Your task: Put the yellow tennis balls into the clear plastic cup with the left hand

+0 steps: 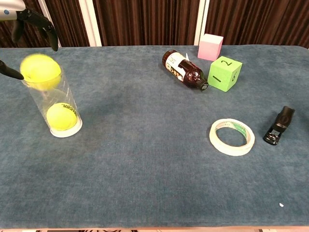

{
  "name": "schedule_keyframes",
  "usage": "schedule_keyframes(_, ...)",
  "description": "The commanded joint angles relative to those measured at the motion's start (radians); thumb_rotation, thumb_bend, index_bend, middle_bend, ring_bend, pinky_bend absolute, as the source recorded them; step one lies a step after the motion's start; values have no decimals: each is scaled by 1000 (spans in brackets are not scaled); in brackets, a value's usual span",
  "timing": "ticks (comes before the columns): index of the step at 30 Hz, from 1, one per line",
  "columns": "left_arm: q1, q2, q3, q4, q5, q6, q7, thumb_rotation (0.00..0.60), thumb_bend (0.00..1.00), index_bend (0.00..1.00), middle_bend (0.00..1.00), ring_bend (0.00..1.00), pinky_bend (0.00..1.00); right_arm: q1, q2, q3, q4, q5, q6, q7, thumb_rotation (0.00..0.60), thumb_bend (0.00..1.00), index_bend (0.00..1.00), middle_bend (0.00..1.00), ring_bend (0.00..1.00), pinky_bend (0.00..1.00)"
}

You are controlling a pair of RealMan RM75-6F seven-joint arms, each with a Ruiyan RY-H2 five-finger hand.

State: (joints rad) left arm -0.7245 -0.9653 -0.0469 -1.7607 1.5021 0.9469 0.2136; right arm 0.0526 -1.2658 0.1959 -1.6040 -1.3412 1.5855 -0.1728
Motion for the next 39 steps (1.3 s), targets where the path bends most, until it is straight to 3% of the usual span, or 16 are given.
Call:
schedule_keyframes(1, -2, 11, -6, -19, -5, -4, 5, 600, 7, 324, 225, 206, 441, 0, -1, 0, -2, 1, 0, -1, 600, 352, 81, 0, 0, 0)
schedule_keyframes(10, 27, 32, -32, -48, 6, 70, -18, 600, 49, 313, 223, 203, 440, -2, 0, 4, -5, 1, 6, 7, 600, 352, 80, 0, 0, 0)
schedule_keyframes(15, 110, 59, -32, -117, -5, 200, 64, 600, 65, 252, 142, 124, 330, 6, 3, 0, 19, -4, -10, 2, 600, 351, 81, 0, 0, 0)
schedule_keyframes(19, 251, 56, 26, -160, 45, 376, 135, 600, 64, 242, 107, 78, 260, 13, 6, 1, 33, 7, -35, 26, 600, 352, 81, 0, 0, 0)
schedule_keyframes(26, 413, 26, 103, -71, 62, 510, 70, 600, 49, 210, 64, 43, 227, 21, 21, -19, 39, -38, -49, 67, 600, 352, 81, 0, 0, 0)
schedule_keyframes(30, 457, -10, 109, 9, 29, 523, 17, 600, 47, 196, 51, 34, 215, 29, 32, -43, 55, -93, -57, 103, 600, 352, 81, 0, 0, 0)
schedule_keyframes(36, 466, -37, 98, 88, -1, 492, -37, 600, 34, 180, 23, 0, 79, 39, 35, -71, 73, -153, -60, 121, 600, 352, 81, 0, 0, 0)
schedule_keyframes(39, 472, -53, 83, 114, 3, 506, -66, 600, 33, 176, 13, 0, 67, 40, 35, -78, 77, -163, -60, 120, 600, 352, 81, 0, 0, 0)
